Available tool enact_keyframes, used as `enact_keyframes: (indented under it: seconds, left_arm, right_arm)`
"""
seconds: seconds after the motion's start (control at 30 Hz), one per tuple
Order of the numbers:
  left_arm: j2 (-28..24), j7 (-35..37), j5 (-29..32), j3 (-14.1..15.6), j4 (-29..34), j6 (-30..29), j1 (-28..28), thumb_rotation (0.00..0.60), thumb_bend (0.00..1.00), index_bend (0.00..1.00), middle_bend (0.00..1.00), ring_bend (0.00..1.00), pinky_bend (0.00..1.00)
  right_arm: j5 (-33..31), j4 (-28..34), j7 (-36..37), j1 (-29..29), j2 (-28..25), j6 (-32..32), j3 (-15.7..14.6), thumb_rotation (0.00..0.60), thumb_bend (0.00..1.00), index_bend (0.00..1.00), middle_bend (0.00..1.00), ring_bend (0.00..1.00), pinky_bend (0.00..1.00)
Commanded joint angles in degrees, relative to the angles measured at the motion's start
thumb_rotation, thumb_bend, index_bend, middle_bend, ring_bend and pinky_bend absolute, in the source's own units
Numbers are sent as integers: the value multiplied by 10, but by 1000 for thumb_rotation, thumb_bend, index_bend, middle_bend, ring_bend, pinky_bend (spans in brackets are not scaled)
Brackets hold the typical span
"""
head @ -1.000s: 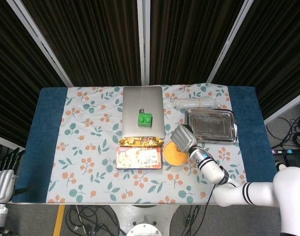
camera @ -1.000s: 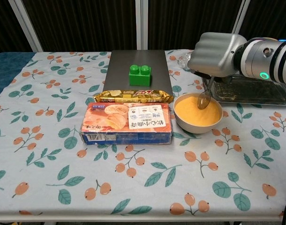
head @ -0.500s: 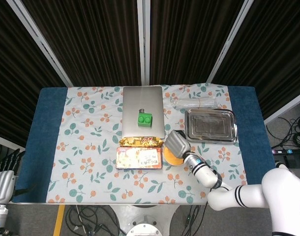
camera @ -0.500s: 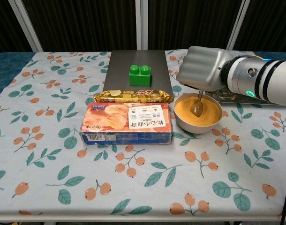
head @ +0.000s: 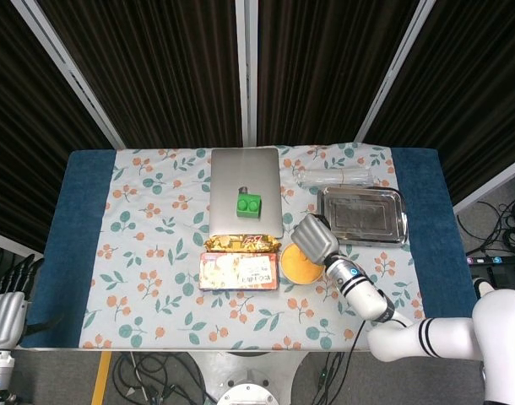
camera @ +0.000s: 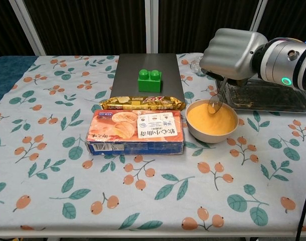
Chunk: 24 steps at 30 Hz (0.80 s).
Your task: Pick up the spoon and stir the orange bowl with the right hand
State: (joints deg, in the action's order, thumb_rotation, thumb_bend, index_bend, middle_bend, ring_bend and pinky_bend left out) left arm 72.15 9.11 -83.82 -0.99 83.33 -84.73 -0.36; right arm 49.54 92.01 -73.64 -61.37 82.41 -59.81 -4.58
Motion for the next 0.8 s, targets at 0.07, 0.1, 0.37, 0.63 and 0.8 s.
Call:
enact_keyframes:
  seconds: [0.07, 0.1, 0.37, 0.63, 0.8]
  left_arm:
    - [1, 1, 1, 1, -2, 2, 0, 600, 107, 111, 78, 30, 68]
    - [1, 2, 2, 1, -2, 3, 0, 600, 107, 111, 78, 30, 68]
    - [4, 5, 3, 1, -6, 4, 0, 600, 107, 111, 78, 30, 68]
    - [5, 8, 4, 1, -9, 4, 2, 600, 107, 111, 78, 30, 68]
    - [5, 8, 3, 2, -10, 3, 3, 600, 107, 111, 78, 30, 68]
  right_arm:
    - [-5, -14, -26, -7, -1, 8, -9, 600, 518, 695, 951, 920, 1000]
    - [-4, -17, -32, -8, 1, 10, -12, 600, 518, 696, 952, 919, 1000]
    - [25, -46, -78, -19, 38, 22, -31, 600, 519, 704, 954, 920, 1000]
    - [29, -45, -77, -17, 64, 23, -23, 600, 520, 707, 955, 920, 1000]
    - [37, -31, -59, -10, 65, 14, -17, 600, 520, 708, 955, 920, 1000]
